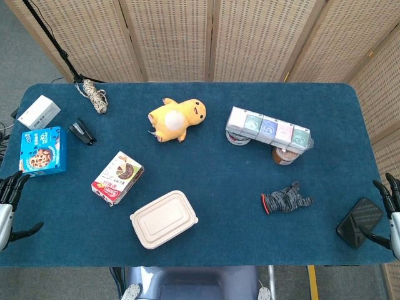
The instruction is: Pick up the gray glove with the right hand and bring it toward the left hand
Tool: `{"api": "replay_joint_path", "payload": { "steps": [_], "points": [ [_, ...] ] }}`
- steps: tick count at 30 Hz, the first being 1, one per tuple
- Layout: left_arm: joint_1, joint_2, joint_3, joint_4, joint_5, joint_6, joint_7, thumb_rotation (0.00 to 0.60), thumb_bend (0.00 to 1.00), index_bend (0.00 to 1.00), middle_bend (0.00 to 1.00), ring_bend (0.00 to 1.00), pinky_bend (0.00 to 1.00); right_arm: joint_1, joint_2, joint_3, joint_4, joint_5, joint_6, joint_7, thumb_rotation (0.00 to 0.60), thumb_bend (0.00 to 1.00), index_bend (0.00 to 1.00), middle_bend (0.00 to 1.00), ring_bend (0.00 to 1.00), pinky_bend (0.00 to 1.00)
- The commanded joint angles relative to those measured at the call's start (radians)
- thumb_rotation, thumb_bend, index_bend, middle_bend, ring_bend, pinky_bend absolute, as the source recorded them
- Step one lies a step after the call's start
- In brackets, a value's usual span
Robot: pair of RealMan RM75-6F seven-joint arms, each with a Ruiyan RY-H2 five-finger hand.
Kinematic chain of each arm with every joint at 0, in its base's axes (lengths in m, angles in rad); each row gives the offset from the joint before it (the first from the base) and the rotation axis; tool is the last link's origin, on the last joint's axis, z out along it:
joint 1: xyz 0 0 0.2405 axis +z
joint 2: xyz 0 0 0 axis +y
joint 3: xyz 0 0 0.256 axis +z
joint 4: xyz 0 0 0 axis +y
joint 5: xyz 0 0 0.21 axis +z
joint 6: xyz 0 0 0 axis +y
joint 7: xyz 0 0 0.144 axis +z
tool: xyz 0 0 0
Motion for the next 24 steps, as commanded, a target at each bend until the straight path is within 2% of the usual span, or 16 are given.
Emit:
{"api": "replay_joint_path", "payload": {
  "steps": [1,10,14,18,24],
  "points": [
    [-0.002,-0.002,0.002,-0.002,-0.003,-0.007,0.008,0.6,0.0,0.0,0.0,0.0,0.0,0.0,0.0,0.0,0.0,-0.002,0.0,0.0,0.6,0.0,0.1,0.0,0.02,0.0],
    [-0.004,-0.006,0.0,-0.009,-0.007,-0.01,0.017,0.6,0.0,0.0,0.0,0.0,0.0,0.014,-0.01,-0.021,0.004,-0.015,-0.043,-0.012,0.6,0.0,0.1,0.0,0.02,0.0],
    [-0.002,-0.005,-0.005,-0.011,-0.005,-0.001,0.003,0.6,0.0,0.0,0.0,0.0,0.0,0.047,-0.033,-0.046,0.015,-0.065,-0.098,-0.025,0.6,0.0,0.1,0.0,0.01,0.0],
    [-0.009,-0.005,-0.014,-0.01,-0.025,-0.012,0.002,0.6,0.0,0.0,0.0,0.0,0.0,0.128,-0.069,-0.054,0.031,-0.107,-0.21,-0.029,0.6,0.0,0.1,0.0,0.0,0.0],
    [-0.022,-0.008,-0.029,-0.014,-0.069,-0.04,0.015,0.6,0.0,0.0,0.0,0.0,0.0,0.269,-0.134,-0.036,0.033,-0.105,-0.406,-0.05,0.6,0.0,0.11,0.0,0.0,0.0]
  ]
}}
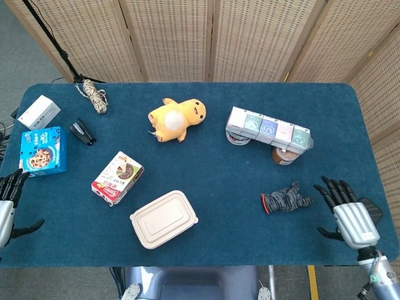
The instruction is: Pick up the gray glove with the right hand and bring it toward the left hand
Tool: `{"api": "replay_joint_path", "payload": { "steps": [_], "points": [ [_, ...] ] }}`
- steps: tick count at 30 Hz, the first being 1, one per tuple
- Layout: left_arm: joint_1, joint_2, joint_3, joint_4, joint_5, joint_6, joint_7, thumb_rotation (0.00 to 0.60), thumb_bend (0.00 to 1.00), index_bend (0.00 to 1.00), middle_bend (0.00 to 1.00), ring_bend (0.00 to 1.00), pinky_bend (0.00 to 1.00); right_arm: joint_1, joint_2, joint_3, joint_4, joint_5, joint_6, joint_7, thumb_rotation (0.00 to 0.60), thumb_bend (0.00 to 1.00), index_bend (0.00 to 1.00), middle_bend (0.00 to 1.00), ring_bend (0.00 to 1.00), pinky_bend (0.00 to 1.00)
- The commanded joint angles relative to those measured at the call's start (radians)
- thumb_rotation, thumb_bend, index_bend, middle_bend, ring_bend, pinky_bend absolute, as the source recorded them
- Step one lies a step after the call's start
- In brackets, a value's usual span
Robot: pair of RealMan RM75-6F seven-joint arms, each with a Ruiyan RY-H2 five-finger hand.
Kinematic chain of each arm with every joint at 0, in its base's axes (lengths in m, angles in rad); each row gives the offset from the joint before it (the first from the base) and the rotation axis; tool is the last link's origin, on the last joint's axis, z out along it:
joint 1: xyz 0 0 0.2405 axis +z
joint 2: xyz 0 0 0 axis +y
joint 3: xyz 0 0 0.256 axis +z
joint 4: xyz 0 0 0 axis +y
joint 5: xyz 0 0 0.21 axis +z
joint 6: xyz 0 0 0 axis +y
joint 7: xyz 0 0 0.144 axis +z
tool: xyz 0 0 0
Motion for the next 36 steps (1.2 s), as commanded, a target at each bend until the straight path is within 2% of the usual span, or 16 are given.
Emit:
{"api": "replay_joint_path", "payload": {
  "steps": [1,7,14,18,22,30,36],
  "points": [
    [-0.005,-0.002,-0.006,-0.002,-0.012,-0.007,0.007,0.6,0.0,0.0,0.0,0.0,0.0,0.113,-0.06,0.01,0.011,-0.009,-0.144,-0.028,0.6,0.0,0.11,0.0,0.0,0.0],
    [-0.005,0.001,-0.008,-0.004,-0.019,-0.007,0.003,0.6,0.0,0.0,0.0,0.0,0.0,0.225,-0.125,0.023,0.037,0.047,-0.319,-0.007,0.6,0.04,0.1,0.0,0.0,0.01],
    [-0.001,0.008,-0.009,-0.002,-0.017,-0.001,-0.017,0.6,0.0,0.0,0.0,0.0,0.0,0.289,-0.162,0.028,0.06,0.086,-0.399,-0.025,0.6,0.04,0.12,0.01,0.0,0.01],
    [-0.002,0.01,-0.005,-0.003,-0.014,-0.008,-0.02,0.6,0.0,0.0,0.0,0.0,0.0,0.312,-0.184,0.028,0.109,0.092,-0.408,-0.069,0.6,0.06,0.15,0.09,0.02,0.02],
    [0.0,0.009,-0.003,-0.003,-0.011,-0.004,-0.02,0.6,0.0,0.0,0.0,0.0,0.0,0.328,-0.187,0.016,0.125,0.126,-0.452,-0.036,0.6,0.07,0.17,0.1,0.02,0.03],
    [-0.005,0.001,0.002,-0.007,-0.013,-0.015,0.003,0.6,0.0,0.0,0.0,0.0,0.0,0.348,-0.212,0.005,0.189,0.137,-0.45,-0.069,0.6,0.11,0.22,0.14,0.06,0.11],
    [-0.004,0.0,0.0,-0.009,-0.019,-0.014,0.003,0.6,0.0,0.0,0.0,0.0,0.0,0.352,-0.229,0.001,0.235,0.153,-0.441,-0.082,0.6,0.19,0.26,0.19,0.13,0.2]
  ]
}}
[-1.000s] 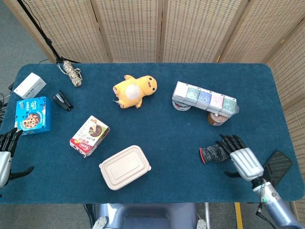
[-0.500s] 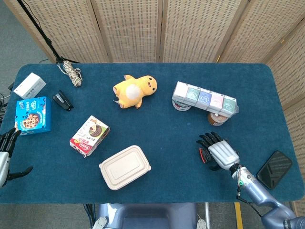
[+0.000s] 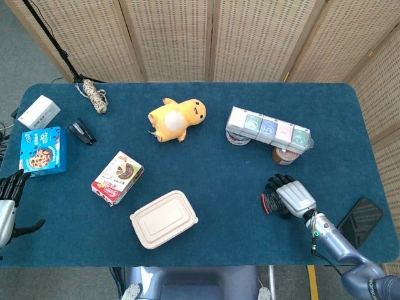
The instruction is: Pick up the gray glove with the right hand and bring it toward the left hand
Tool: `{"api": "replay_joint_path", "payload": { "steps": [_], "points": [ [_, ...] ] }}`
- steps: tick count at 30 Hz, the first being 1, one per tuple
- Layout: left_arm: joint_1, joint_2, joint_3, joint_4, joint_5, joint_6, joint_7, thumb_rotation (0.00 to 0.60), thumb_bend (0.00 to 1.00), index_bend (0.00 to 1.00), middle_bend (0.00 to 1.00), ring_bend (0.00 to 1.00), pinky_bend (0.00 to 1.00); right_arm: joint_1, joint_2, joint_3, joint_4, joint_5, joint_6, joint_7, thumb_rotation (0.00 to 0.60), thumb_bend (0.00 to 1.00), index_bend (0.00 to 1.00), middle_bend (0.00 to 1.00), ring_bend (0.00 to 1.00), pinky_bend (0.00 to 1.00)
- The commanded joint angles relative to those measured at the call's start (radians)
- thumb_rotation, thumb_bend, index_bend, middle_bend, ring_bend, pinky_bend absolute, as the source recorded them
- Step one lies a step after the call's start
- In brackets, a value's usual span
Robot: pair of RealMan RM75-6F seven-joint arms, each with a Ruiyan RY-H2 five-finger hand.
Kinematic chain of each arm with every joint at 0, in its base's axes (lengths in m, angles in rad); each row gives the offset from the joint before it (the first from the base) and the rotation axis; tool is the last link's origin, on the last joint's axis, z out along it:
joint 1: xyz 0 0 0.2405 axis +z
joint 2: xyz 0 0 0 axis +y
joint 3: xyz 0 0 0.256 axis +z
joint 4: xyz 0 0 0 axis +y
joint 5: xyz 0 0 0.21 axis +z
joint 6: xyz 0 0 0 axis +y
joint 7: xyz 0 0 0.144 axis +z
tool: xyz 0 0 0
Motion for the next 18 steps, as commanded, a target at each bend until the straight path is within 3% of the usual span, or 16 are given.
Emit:
{"api": "replay_joint_path", "payload": {
  "steps": [1,4,11,18],
  "points": [
    [-0.001,0.0,0.001,-0.001,0.0,-0.002,0.0,0.6,0.0,0.0,0.0,0.0,0.0,0.004,-0.007,-0.005,0.018,0.01,0.0,-0.004,0.6,0.21,0.26,0.2,0.15,0.21],
    [0.0,0.001,0.002,0.002,0.013,0.002,-0.012,0.6,0.0,0.0,0.0,0.0,0.0,0.006,-0.01,-0.012,0.03,0.016,-0.005,0.003,0.6,0.24,0.3,0.25,0.18,0.26],
    [0.006,0.0,0.004,0.007,0.021,0.012,-0.029,0.6,0.0,0.0,0.0,0.0,0.0,0.002,-0.03,-0.018,0.055,0.005,0.025,0.097,0.6,0.35,0.5,0.44,0.34,0.39],
    [0.001,0.002,0.003,0.007,0.018,0.002,-0.03,0.6,0.0,0.0,0.0,0.0,0.0,-0.007,-0.044,-0.029,0.088,-0.018,0.068,0.178,0.6,0.51,0.56,0.49,0.39,0.42]
  ]
}}
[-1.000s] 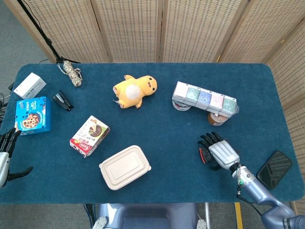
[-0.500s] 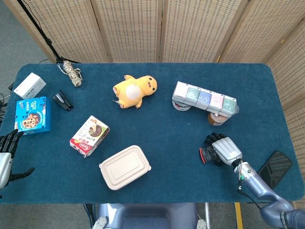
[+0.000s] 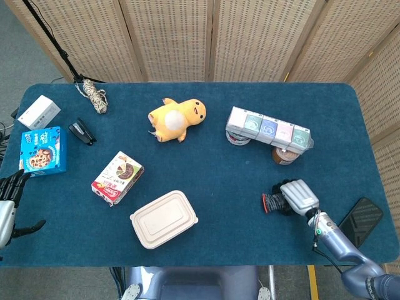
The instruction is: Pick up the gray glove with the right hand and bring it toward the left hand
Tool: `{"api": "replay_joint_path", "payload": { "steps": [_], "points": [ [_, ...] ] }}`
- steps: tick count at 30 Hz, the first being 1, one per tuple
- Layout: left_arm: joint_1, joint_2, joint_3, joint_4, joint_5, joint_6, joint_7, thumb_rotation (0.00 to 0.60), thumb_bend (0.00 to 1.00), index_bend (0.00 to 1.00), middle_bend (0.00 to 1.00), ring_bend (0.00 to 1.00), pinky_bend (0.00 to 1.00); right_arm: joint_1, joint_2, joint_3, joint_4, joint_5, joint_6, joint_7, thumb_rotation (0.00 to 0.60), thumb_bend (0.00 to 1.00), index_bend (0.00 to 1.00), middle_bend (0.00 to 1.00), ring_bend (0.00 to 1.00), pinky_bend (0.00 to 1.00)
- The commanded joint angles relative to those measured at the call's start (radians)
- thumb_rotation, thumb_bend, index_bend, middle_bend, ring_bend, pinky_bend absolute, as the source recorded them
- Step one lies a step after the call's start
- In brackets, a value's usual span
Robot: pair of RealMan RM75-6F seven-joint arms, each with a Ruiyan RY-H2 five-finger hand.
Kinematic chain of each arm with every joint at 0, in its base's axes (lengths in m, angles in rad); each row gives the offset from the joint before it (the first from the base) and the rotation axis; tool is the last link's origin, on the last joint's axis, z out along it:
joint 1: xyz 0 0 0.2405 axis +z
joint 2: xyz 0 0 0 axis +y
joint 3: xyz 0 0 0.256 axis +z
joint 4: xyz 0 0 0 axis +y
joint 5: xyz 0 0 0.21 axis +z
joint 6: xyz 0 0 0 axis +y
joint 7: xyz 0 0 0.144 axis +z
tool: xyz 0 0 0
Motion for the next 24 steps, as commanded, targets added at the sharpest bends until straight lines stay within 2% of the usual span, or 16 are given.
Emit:
{"api": "replay_joint_path", "payload": {
  "steps": [1,4,9,12,18,24],
  "points": [
    [-0.004,0.002,-0.001,0.002,0.0,-0.005,-0.002,0.6,0.0,0.0,0.0,0.0,0.0,-0.006,-0.001,-0.004,0.002,-0.01,0.022,0.033,0.6,0.53,0.56,0.49,0.39,0.42],
    [-0.023,0.006,-0.004,0.023,0.037,-0.017,-0.029,0.6,0.0,0.0,0.0,0.0,0.0,-0.005,0.015,0.003,-0.027,-0.015,0.042,0.058,0.6,0.55,0.55,0.49,0.39,0.42],
    [-0.105,0.011,0.013,0.144,0.206,-0.072,-0.188,0.6,0.0,0.0,0.0,0.0,0.0,0.02,0.064,0.032,-0.129,-0.009,0.044,0.058,0.6,0.57,0.55,0.49,0.39,0.42],
    [-0.174,0.013,0.018,0.199,0.286,-0.122,-0.238,0.6,0.0,0.0,0.0,0.0,0.0,0.048,0.088,0.066,-0.198,0.018,0.025,0.029,0.6,0.58,0.55,0.49,0.39,0.42],
    [-0.328,-0.02,0.02,0.329,0.467,-0.133,-0.442,0.6,0.0,0.0,0.0,0.0,0.0,0.13,0.089,0.157,-0.304,0.14,-0.053,-0.051,0.6,0.61,0.54,0.49,0.39,0.42],
    [-0.425,-0.007,0.028,0.33,0.513,-0.189,-0.5,0.6,0.0,0.0,0.0,0.0,0.0,0.206,0.065,0.22,-0.355,0.274,-0.122,-0.119,0.6,0.61,0.54,0.49,0.39,0.42]
  ]
}}
